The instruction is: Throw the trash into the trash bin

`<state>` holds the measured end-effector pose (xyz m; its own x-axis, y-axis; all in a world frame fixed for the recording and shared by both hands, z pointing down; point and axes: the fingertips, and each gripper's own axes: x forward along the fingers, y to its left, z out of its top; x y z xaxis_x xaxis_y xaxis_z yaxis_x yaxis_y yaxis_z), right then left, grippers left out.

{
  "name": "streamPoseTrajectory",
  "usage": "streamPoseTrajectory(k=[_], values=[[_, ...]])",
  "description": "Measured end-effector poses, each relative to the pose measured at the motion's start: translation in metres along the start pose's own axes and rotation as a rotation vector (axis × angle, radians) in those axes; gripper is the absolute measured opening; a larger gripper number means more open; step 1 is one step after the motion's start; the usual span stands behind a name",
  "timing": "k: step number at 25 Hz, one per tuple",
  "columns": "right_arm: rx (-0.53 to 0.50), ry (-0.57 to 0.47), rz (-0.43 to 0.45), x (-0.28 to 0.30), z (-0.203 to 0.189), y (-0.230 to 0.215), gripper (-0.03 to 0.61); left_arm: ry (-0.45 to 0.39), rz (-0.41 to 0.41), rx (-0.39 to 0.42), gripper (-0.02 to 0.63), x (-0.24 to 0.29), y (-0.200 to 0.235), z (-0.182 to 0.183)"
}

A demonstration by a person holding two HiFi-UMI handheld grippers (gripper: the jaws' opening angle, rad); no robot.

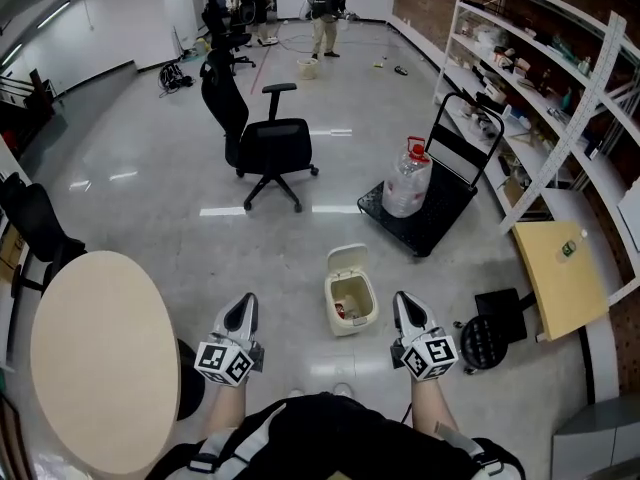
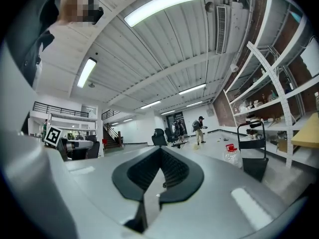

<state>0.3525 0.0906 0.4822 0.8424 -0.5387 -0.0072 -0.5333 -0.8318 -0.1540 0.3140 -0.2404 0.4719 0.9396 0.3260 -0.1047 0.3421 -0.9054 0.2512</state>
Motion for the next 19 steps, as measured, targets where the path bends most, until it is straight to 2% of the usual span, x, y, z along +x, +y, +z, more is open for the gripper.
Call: streamPoseTrajectory(k=[7, 19], values=[[0.004, 0.007, 0.006, 0.004, 0.001, 0.012, 0.004, -0.039, 0.034, -0.020, 0.000, -0.013, 0.018, 0.007], [0.000, 0.020, 0.019, 0.015, -0.004, 0.023, 0.004, -0.034, 0.044, -0.018, 0.000, -0.018, 0.033, 0.014]])
